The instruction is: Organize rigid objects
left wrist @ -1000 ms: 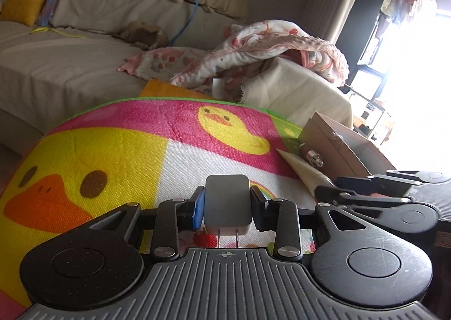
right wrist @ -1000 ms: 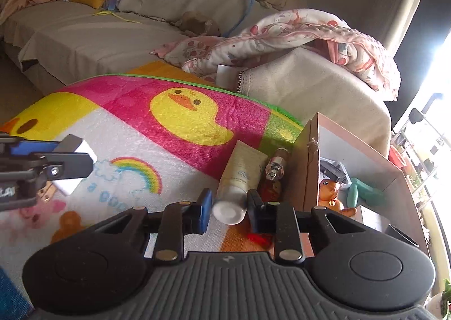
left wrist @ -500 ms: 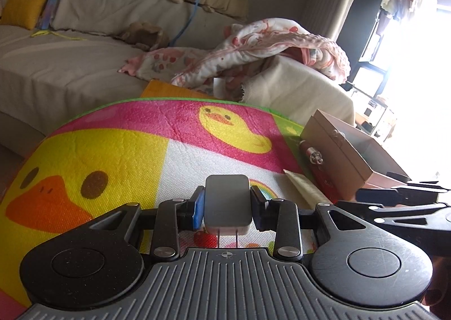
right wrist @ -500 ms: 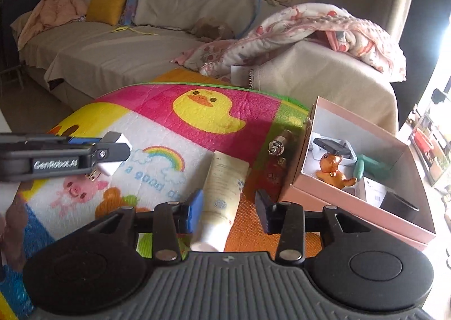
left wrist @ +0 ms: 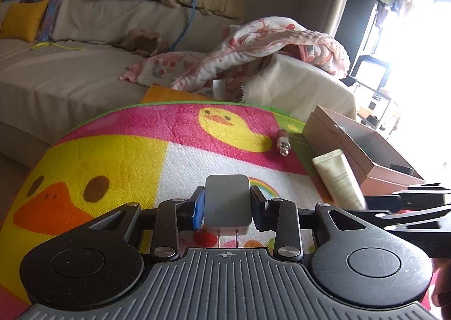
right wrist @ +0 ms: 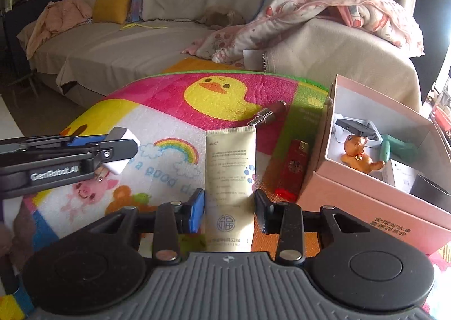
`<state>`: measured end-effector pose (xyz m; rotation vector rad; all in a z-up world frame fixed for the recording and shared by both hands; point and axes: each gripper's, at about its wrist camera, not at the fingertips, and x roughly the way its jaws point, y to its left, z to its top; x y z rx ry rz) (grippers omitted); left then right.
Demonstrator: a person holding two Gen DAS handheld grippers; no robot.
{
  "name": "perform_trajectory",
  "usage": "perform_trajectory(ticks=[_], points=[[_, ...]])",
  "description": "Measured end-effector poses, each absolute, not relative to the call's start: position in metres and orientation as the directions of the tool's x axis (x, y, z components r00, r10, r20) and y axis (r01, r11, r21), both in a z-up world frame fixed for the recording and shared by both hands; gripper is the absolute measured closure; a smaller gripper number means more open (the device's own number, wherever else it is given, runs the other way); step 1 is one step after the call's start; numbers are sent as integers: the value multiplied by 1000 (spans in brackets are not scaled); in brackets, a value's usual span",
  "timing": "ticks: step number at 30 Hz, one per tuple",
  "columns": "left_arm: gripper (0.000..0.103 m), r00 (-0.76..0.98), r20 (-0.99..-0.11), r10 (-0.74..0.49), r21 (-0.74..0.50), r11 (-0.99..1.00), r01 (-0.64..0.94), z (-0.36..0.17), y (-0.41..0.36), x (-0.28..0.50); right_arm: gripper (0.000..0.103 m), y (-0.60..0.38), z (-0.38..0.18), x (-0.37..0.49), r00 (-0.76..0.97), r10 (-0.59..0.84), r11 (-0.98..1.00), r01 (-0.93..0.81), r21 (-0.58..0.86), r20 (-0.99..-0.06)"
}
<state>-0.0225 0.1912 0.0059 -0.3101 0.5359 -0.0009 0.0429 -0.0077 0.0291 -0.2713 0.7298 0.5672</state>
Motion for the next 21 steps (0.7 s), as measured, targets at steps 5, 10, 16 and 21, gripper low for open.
perform_trajectory(ticks=[5, 10, 16, 21], points=[[66, 823, -543, -164, -238, 971, 36, 11, 157, -40, 67, -63, 59, 0, 641, 446, 808, -588, -27, -625], [66, 752, -584, -305, -232, 951, 205, 26, 112, -55, 86, -127, 87, -30, 714, 438, 841, -541, -33, -546], [66, 772, -520, -365, -202, 931, 304, 69, 72, -56, 89, -183, 117, -46, 806, 411, 883, -469, -36, -427], [66, 775, -487, -402, -189, 915, 356, 97, 51, -50, 90, -209, 132, -45, 831, 408, 897, -442, -4, -378]])
